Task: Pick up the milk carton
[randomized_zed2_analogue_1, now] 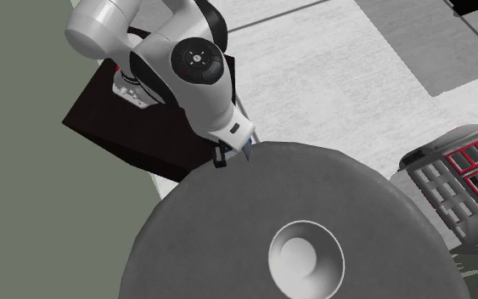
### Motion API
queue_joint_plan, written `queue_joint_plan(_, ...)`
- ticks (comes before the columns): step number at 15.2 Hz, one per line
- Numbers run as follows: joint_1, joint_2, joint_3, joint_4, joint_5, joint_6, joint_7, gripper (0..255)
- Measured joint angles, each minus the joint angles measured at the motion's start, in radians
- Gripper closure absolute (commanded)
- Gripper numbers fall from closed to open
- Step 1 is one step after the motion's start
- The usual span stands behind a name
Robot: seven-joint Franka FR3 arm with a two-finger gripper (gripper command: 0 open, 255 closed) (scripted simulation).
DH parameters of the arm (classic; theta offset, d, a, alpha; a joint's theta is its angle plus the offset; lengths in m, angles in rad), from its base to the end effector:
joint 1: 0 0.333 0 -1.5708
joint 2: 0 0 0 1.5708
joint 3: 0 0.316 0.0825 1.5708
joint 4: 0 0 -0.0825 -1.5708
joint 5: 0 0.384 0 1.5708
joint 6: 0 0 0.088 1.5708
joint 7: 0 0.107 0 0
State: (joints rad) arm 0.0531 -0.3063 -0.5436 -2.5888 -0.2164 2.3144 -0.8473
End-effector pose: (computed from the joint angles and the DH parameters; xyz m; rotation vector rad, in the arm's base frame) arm 0.3722 -0.1963 0.3486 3.0313 0.8147 -0.0002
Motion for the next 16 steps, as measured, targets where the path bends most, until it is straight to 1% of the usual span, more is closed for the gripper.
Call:
queue_joint_plan(3,-0.003,-0.018,0.007,0.012,-0.004,-0.032,0.005,255)
queue_joint_plan(13,-0.012,-0.107,0.043,0.086,-0.015,-0.193,0.022,255)
queue_joint_plan(16,-0.013,-0.122,0.051,0.106,-0.014,-0.227,0.025,255)
